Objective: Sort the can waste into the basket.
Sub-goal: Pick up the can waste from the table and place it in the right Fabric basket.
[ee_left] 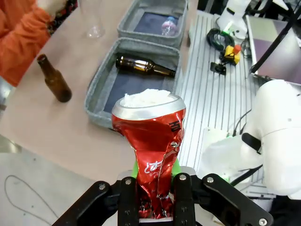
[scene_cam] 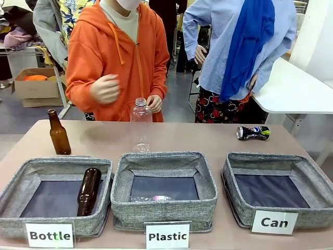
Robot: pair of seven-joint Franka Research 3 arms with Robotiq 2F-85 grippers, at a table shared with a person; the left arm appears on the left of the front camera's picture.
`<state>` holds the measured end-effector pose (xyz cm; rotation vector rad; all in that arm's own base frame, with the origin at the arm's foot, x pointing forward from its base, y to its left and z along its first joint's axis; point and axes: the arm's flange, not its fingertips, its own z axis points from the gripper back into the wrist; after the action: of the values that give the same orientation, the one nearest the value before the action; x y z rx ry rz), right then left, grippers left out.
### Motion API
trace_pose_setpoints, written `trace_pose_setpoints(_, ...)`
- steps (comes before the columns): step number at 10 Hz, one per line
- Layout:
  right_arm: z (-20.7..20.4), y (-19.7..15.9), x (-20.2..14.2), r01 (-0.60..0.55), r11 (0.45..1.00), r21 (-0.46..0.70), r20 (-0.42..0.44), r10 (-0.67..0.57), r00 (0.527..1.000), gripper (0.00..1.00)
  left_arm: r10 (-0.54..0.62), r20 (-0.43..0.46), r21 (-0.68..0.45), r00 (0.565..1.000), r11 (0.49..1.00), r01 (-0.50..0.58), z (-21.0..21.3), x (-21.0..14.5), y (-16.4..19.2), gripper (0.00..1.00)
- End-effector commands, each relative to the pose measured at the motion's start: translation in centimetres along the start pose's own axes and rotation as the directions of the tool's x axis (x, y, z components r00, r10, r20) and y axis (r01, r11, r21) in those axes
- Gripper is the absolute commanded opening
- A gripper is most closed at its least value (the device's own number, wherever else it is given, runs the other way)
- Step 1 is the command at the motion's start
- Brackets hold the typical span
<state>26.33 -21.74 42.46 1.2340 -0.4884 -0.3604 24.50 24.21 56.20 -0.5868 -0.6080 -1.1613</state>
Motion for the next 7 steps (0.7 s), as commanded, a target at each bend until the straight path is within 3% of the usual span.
trace_pose_setpoints(1,0.1,0.1,0.2,-0.017,1.000,0.014,0.006,0.017,1.000,1.00,0.046,0.024,0.014,0.999,0.999,-0.047,-1.1,1.9,-1.0,0.23)
trace_pose_setpoints(3,0.1,0.1,0.2,-0.017,1.000,0.014,0.006,0.017,1.000,1.00,0.067,-0.008,0.024,0.998,0.997,-0.067,-4.3,7.0,-3.2,0.23)
trace_pose_setpoints(7,0.1,0.1,0.2,-0.017,1.000,0.014,0.006,0.017,1.000,1.00,0.014,-0.056,0.053,0.998,0.999,-0.011,-15.6,21.8,-8.2,0.23)
